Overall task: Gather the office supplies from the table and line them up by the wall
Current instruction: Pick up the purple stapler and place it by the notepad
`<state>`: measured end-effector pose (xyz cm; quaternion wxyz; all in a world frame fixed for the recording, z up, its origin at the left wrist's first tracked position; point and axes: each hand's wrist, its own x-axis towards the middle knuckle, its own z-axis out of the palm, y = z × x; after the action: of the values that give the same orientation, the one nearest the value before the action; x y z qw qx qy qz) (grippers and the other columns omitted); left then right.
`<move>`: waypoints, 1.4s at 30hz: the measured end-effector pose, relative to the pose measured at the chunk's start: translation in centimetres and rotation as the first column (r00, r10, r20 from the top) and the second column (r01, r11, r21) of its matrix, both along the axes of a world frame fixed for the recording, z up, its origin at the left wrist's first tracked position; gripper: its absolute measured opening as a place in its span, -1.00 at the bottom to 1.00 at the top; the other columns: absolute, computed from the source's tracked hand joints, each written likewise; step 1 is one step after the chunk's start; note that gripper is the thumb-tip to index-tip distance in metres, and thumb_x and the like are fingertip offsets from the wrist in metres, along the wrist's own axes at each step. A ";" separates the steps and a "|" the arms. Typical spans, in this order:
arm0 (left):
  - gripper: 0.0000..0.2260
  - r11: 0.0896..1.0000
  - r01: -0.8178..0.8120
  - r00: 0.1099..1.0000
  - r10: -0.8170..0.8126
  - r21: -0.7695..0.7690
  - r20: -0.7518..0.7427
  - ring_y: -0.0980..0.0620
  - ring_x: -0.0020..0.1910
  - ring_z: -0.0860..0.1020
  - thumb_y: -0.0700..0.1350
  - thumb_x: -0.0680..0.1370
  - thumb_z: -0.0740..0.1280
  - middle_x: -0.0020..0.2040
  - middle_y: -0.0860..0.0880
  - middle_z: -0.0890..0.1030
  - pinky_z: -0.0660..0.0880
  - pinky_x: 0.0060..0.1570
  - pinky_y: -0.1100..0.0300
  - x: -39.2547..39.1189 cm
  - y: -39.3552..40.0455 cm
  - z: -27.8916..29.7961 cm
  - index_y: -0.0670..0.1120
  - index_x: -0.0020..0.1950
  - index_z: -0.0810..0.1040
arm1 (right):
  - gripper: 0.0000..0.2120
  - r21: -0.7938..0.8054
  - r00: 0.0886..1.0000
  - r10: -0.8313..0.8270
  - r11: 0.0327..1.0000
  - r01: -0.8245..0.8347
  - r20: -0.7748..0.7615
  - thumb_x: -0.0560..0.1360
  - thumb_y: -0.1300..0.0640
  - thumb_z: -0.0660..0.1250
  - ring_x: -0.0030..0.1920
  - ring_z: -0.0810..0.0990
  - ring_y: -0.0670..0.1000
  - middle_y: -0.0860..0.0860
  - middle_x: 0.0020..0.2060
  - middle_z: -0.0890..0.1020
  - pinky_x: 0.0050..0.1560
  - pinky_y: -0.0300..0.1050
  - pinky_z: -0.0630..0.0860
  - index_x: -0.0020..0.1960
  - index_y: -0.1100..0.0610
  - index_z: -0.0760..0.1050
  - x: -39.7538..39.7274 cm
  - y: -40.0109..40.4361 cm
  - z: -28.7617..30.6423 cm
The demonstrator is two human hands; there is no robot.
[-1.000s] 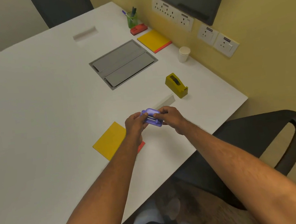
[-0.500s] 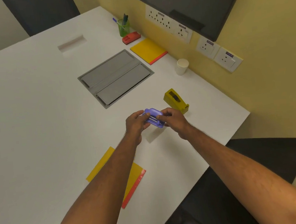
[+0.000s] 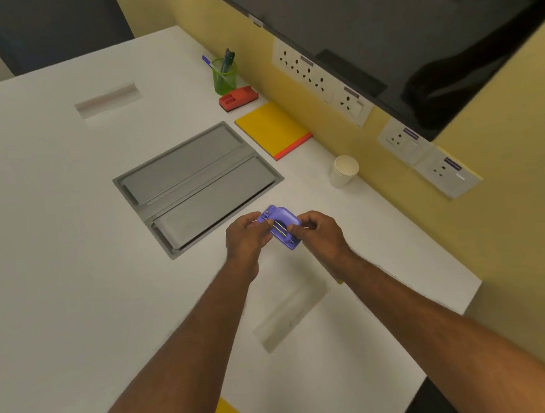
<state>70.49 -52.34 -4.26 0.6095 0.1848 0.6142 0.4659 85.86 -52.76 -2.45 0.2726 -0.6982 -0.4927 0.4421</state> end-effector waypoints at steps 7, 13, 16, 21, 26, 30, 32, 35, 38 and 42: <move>-0.66 0.999 0.038 0.999 -0.038 -0.005 -0.009 -0.15 0.09 0.66 -0.23 0.51 0.48 0.12 -0.21 0.66 0.62 0.09 0.09 2.2 8.0 -3.5 -0.21 0.28 0.57 | -0.85 -0.007 0.996 0.028 1.000 -0.028 0.086 0.53 0.11 0.46 -0.14 0.59 0.02 0.10 -0.09 0.69 -0.07 -0.06 0.56 0.01 0.19 0.62 2.4 8.1 -3.3; -0.69 1.000 0.023 1.000 -0.023 0.004 0.011 -0.19 0.10 0.66 -0.25 0.51 0.48 0.13 -0.24 0.64 0.64 0.05 0.07 4.1 14.2 -6.3 -0.23 0.25 0.58 | -0.84 -0.024 0.995 0.032 0.999 -0.030 0.091 0.51 0.13 0.47 -0.23 0.52 -0.02 0.02 -0.22 0.63 -0.19 -0.19 0.44 -0.02 0.23 0.63 4.4 14.7 -5.5; -0.67 1.000 0.013 1.000 -0.013 -0.003 0.015 -0.17 0.08 0.66 -0.25 0.51 0.48 0.15 -0.23 0.63 0.64 -0.04 0.14 5.0 16.9 -7.5 -0.22 0.26 0.58 | -0.88 -0.028 0.995 0.032 0.999 -0.029 0.095 0.51 0.14 0.47 -0.24 0.51 -0.02 0.02 -0.23 0.61 -0.17 -0.15 0.43 -0.08 0.20 0.60 5.0 17.5 -6.5; -0.62 0.999 0.009 1.000 -0.009 -0.031 -0.003 -0.17 0.10 0.66 -0.27 0.51 0.48 0.19 -0.21 0.61 0.61 0.15 0.00 6.1 20.5 -9.4 -0.22 0.31 0.54 | -0.84 -0.026 0.994 0.010 1.000 -0.008 0.109 0.51 0.14 0.47 -0.32 0.48 -0.07 -0.02 -0.30 0.58 -0.28 -0.22 0.37 -0.20 0.11 0.54 5.6 20.9 -8.2; -0.67 0.999 0.025 0.997 -0.027 -0.029 -0.070 -0.23 0.14 0.63 -0.33 0.51 0.43 0.18 -0.26 0.61 0.57 0.21 -0.10 6.9 24.0 -10.9 -0.25 0.28 0.55 | -0.75 -0.006 0.987 -0.150 0.988 0.151 0.057 0.50 0.13 0.46 -0.24 0.49 0.03 0.03 -0.28 0.59 -0.18 -0.11 0.40 -0.30 0.09 0.49 4.9 22.4 -11.2; -0.76 0.991 0.130 0.956 -0.118 0.027 -0.269 -0.19 0.01 0.64 -0.32 0.52 0.39 0.11 -0.25 0.67 0.61 0.03 -0.01 7.7 26.5 -11.8 -0.21 0.16 0.67 | -0.64 -0.041 0.934 -0.356 0.934 0.355 -0.024 0.54 0.08 0.43 -0.19 0.47 0.08 0.11 -0.25 0.56 -0.11 0.03 0.43 -0.38 0.05 0.40 3.5 23.3 -13.6; -0.77 0.980 0.191 0.917 -0.161 0.047 -0.364 -0.19 0.06 0.65 -0.33 0.50 0.41 0.10 -0.22 0.68 0.61 0.11 -0.05 8.2 27.5 -11.9 -0.22 0.14 0.69 | -0.69 -0.081 0.893 -0.442 0.896 0.436 -0.084 0.55 0.09 0.43 -0.16 0.51 0.10 0.09 -0.19 0.59 -0.02 0.08 0.52 -0.33 0.05 0.45 3.1 24.1 -14.2; -0.79 0.961 0.271 0.862 -0.219 0.049 -0.457 -0.16 0.08 0.65 -0.31 0.49 0.44 0.09 -0.20 0.69 0.59 0.13 0.01 9.0 28.4 -12.0 -0.22 0.12 0.70 | -0.83 -0.111 0.846 -0.516 0.856 0.505 -0.132 0.56 0.11 0.42 -0.15 0.53 0.10 0.10 -0.15 0.60 -0.05 0.02 0.51 -0.12 0.20 0.61 3.1 25.4 -14.5; -0.80 0.938 0.344 0.796 -0.269 0.040 -0.541 -0.13 0.09 0.64 -0.26 0.51 0.44 0.11 -0.18 0.69 0.57 0.09 0.11 9.4 29.2 -12.6 -0.20 0.12 0.70 | -0.80 -0.132 0.794 -0.578 0.816 0.562 -0.190 0.57 0.15 0.39 -0.19 0.53 0.09 0.09 -0.15 0.60 -0.14 -0.11 0.42 0.10 0.26 0.65 3.1 26.0 -15.0; -0.84 0.921 0.389 0.770 -0.314 0.018 -0.556 -0.08 -0.04 0.60 -0.27 0.52 0.42 0.06 -0.24 0.69 0.58 0.08 0.02 9.6 30.0 -13.1 -0.27 0.06 0.70 | -0.79 -0.190 0.748 -0.622 0.783 0.592 -0.232 0.59 0.21 0.33 -0.35 0.48 -0.02 0.06 -0.18 0.58 -0.30 -0.20 0.37 0.15 0.28 0.64 2.4 26.5 -15.3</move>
<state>80.12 -22.37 -17.32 0.4732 0.4605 0.6835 0.3111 88.28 -26.21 -17.77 0.4321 -0.7631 -0.1711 0.4490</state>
